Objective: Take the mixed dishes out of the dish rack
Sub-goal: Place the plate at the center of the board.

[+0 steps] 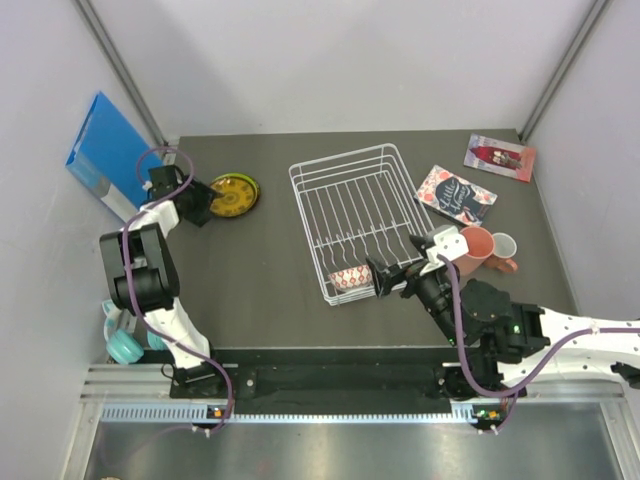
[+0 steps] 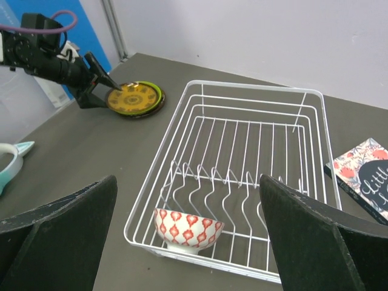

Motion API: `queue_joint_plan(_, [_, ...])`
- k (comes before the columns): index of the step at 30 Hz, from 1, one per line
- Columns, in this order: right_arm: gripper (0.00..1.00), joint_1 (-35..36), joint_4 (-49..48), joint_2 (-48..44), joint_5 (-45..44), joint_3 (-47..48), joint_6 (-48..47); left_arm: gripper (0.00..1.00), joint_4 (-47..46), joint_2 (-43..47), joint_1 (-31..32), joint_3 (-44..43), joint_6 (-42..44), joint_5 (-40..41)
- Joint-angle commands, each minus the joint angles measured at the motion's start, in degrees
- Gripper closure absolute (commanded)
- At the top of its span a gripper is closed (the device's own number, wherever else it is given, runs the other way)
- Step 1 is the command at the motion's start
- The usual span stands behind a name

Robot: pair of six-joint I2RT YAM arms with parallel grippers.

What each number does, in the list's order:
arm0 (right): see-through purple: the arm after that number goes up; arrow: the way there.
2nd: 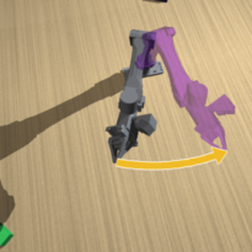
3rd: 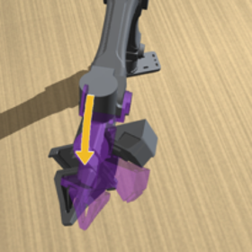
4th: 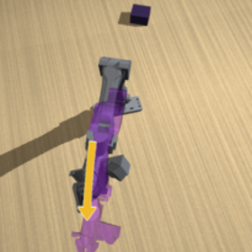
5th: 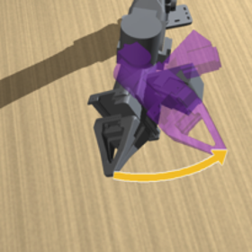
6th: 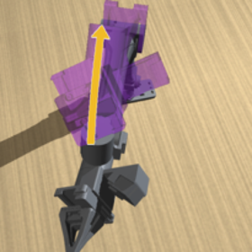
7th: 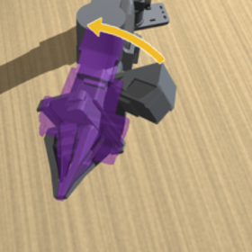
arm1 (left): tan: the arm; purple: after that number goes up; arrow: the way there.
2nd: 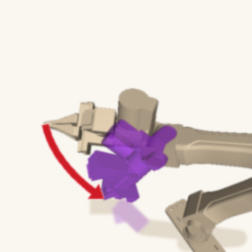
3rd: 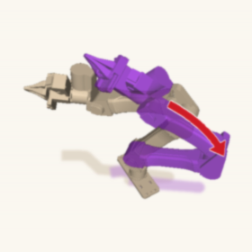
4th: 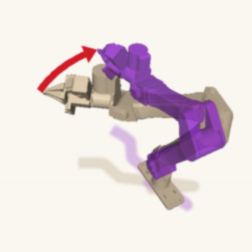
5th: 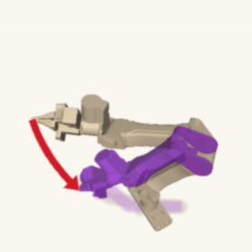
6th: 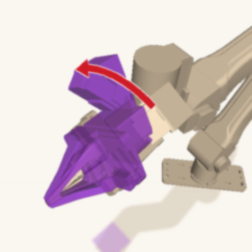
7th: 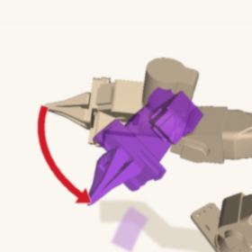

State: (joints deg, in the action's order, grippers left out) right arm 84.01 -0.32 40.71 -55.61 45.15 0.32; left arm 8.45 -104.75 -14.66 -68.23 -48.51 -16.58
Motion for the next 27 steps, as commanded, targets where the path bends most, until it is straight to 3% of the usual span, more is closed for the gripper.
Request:
queue_joint_plan(1, [0.00,-1.2,-1.3,0.3,1.4,-0.4,1.4,0.32,6.5,4.2,-0.3,-2.7,1.7,2.0])
queue_joint_plan(11, [0.00,-1.3,-1.5,0.8,2.2,-0.8,2.1,0.30,12.6,10.1,-0.2,-1.2,2.0,4.5])
queue_joint_plan(17, [0.00,-2.0,-0.3,3.3,2.7,0.4,0.8,0.29,12.9,22.6,2.4,1.0,-1.2,4.8])
queue_joint_plan(20, [0.00,-3.4,2.0,5.2,3.0,1.3,0.3,0.29,12.0,29.7,10.8,0.2,1.3,7.5])
queue_joint_plan(22, [0.00,-4.0,2.8,6.0,3.4,1.8,0.7,0.30,9.8,32.2,19.8,0.0,3.6,7.9])
queue_joint_plan(27, [0.00,-4.8,3.3,3.5,2.7,2.9,1.7,0.36,13.3,25.1,36.1,-4.5,14.0,-4.9])
